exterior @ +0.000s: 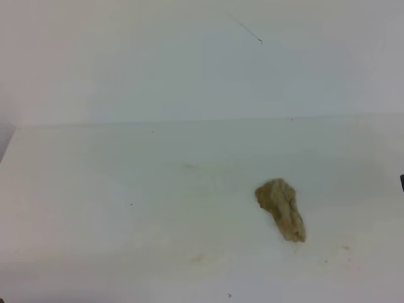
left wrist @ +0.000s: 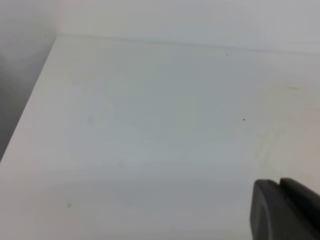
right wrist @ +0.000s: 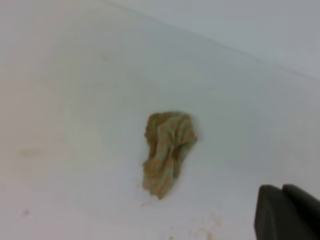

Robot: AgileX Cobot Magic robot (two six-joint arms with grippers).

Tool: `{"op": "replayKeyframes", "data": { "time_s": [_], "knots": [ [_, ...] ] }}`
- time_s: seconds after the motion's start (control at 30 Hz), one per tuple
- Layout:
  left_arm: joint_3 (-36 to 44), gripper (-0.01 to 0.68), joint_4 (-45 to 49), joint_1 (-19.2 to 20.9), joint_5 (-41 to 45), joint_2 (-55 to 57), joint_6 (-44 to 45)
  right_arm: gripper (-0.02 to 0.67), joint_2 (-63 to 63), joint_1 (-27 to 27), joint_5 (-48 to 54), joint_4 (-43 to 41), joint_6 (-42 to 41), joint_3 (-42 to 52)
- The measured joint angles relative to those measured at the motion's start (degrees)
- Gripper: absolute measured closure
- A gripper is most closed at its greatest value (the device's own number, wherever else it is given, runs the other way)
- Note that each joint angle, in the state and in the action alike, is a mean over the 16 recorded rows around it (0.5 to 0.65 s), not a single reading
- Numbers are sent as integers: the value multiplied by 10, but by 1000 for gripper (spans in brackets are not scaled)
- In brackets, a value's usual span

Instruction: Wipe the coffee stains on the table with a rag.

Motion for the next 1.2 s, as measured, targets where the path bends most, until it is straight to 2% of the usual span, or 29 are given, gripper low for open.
{"op": "replayKeyframes", "data": {
  "time_s": [0.3,0.6,0.87,1.2],
  "knots": [
    [0,672,0,0,0,0,0,652,-123,-67,-61,-63,41,71],
    [0,672,0,0,0,0,0,652,-319,-161,-145,-94,100,265],
    [0,672,0,0,0,0,0,652,-463,-219,-85,-86,157,389],
    [0,672,0,0,0,0,0,652,-512,-253,-23,-80,211,410]
  ]
}}
